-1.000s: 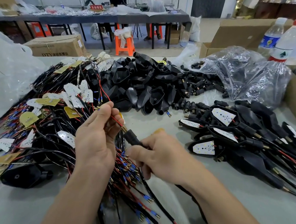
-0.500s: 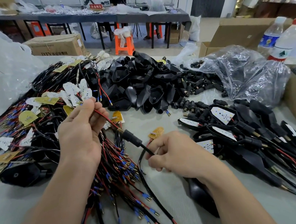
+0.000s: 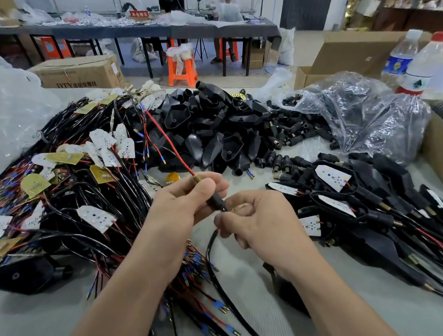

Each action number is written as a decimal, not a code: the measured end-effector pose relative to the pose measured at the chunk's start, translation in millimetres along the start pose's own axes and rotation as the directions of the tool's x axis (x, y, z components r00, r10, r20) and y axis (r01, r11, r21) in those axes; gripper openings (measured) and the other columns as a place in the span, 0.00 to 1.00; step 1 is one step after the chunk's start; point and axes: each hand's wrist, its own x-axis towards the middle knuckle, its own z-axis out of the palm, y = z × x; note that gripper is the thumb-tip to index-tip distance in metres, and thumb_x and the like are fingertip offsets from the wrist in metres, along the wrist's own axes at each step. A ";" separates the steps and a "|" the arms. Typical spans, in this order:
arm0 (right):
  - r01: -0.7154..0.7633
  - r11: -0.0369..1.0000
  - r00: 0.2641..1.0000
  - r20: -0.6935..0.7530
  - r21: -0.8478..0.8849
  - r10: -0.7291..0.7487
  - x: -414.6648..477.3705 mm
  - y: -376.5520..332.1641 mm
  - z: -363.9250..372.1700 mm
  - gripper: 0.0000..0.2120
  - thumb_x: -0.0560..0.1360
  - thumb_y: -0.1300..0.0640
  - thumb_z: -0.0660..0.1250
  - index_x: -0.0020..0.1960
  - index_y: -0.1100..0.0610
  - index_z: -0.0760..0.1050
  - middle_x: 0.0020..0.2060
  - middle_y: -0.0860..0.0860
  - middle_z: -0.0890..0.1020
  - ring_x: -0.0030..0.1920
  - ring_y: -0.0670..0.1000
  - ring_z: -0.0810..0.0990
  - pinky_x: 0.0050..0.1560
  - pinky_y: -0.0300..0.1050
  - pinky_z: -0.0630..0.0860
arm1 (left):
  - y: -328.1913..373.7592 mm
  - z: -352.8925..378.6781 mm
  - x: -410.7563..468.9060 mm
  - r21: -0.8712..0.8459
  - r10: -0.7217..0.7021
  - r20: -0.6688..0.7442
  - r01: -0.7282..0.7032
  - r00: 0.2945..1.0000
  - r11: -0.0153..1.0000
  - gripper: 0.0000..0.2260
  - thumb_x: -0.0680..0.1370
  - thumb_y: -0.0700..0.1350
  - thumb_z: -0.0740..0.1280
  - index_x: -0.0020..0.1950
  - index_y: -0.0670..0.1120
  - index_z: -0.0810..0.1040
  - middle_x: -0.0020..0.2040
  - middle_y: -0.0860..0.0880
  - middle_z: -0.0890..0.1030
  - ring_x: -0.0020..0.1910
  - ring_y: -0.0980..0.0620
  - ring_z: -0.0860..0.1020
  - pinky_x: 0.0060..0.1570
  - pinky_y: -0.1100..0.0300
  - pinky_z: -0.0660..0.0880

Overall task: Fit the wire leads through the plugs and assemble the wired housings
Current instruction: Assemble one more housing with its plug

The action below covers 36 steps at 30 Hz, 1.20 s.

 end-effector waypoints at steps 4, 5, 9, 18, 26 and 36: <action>0.046 0.994 0.994 -0.090 -0.096 -0.055 1.0 4.3 1.9 0.18 0.63 0.43 0.78 0.48 0.44 0.76 0.31 0.48 0.82 0.26 0.45 0.74 0.30 0.43 0.70 | -5.2 2.3 -3.8 0.197 0.027 0.094 -0.045 0.995 0.979 0.10 0.83 0.47 0.66 0.53 0.52 0.88 0.52 0.50 0.88 0.58 0.52 0.84 0.65 0.53 0.76; 0.065 0.987 0.990 -0.111 -0.147 -0.082 1.7 5.6 1.4 0.17 0.63 0.39 0.77 0.49 0.42 0.77 0.32 0.47 0.83 0.27 0.44 0.75 0.31 0.41 0.71 | -4.9 4.2 -5.6 0.181 0.026 0.145 -0.053 0.989 0.982 0.12 0.84 0.48 0.64 0.53 0.52 0.88 0.52 0.48 0.88 0.57 0.52 0.84 0.63 0.56 0.77; 0.070 0.994 0.998 -0.007 0.088 -0.070 5.5 2.7 -3.4 0.08 0.73 0.49 0.71 0.50 0.48 0.83 0.30 0.51 0.82 0.24 0.44 0.71 0.28 0.37 0.66 | -4.8 11.7 -7.1 0.030 0.072 0.128 -0.077 0.989 0.997 0.16 0.84 0.50 0.62 0.50 0.47 0.89 0.50 0.39 0.87 0.50 0.49 0.85 0.54 0.60 0.81; 0.032 0.999 0.950 0.312 -0.024 -0.023 -4.4 -8.4 -5.5 0.12 0.81 0.58 0.68 0.42 0.64 0.76 0.32 0.58 0.84 0.25 0.49 0.74 0.28 0.36 0.68 | 7.7 -9.0 -1.0 -0.061 0.106 -0.089 -0.111 0.990 0.992 0.08 0.71 0.51 0.70 0.38 0.51 0.88 0.41 0.51 0.86 0.44 0.54 0.81 0.47 0.62 0.75; 0.125 0.923 0.929 0.368 -0.364 0.020 -5.7 -7.3 -19.9 0.10 0.76 0.51 0.72 0.41 0.57 0.81 0.36 0.51 0.86 0.42 0.59 0.83 0.47 0.54 0.79 | 22.8 -24.0 0.1 -0.240 0.137 -0.354 -0.232 0.925 0.943 0.14 0.81 0.43 0.68 0.38 0.50 0.88 0.40 0.51 0.86 0.40 0.56 0.84 0.35 0.69 0.75; 0.017 0.641 0.998 0.028 0.767 -0.061 4.3 -6.8 -22.2 0.04 0.72 0.59 0.71 0.41 0.57 0.84 0.39 0.57 0.84 0.36 0.50 0.80 0.42 0.42 0.81 | 4.7 9.8 0.5 0.064 -0.051 0.109 0.044 0.993 0.997 0.17 0.81 0.50 0.64 0.67 0.45 0.80 0.56 0.50 0.87 0.59 0.52 0.83 0.53 0.59 0.82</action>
